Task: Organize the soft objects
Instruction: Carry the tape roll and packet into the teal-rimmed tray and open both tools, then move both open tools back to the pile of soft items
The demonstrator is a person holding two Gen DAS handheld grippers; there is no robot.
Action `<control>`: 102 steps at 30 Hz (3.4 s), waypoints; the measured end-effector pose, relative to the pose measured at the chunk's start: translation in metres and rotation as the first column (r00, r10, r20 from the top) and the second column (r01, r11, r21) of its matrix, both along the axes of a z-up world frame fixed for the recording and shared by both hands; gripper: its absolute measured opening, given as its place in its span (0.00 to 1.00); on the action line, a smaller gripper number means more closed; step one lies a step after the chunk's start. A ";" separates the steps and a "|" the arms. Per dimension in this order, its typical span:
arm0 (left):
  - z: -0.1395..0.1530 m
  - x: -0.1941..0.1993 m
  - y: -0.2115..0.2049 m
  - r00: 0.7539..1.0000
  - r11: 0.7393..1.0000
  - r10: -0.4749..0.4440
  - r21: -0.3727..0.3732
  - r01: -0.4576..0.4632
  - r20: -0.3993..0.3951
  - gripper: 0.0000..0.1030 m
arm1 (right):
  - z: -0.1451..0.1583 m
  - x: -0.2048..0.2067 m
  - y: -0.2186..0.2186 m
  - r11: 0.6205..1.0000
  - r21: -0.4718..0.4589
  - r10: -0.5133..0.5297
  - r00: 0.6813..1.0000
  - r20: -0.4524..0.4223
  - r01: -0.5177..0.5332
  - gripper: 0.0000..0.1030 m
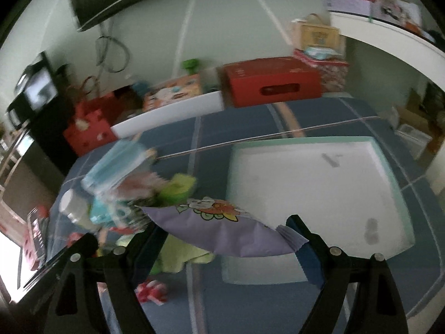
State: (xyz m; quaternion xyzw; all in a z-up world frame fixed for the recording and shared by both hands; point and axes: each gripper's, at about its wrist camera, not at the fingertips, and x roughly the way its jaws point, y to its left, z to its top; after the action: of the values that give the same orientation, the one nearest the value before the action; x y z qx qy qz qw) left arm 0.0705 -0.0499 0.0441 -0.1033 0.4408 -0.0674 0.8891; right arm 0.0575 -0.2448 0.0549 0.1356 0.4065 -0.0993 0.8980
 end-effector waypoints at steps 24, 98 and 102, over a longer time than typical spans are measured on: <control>-0.028 0.059 -0.180 0.935 0.928 -0.352 0.117 0.353 -0.025 0.57 | -0.038 0.018 -0.169 0.932 -0.029 -0.362 0.924 -0.125 0.361 0.85; -0.029 0.021 0.037 0.999 0.999 0.047 -0.002 -0.047 -0.021 0.96 | -0.019 0.027 -0.029 1.000 0.001 -0.023 0.997 -0.077 0.024 1.00; -0.033 0.015 0.061 0.996 0.996 0.085 -0.006 -0.086 -0.025 0.96 | -0.026 0.023 -0.002 0.999 -0.027 0.035 0.993 -0.112 -0.038 1.00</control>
State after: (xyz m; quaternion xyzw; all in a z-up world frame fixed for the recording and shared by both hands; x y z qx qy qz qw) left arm 0.0859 0.0110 0.0109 -0.1262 0.4466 -0.0297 0.8853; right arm 0.0810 -0.2469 0.0284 0.1091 0.4572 -0.0962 0.8774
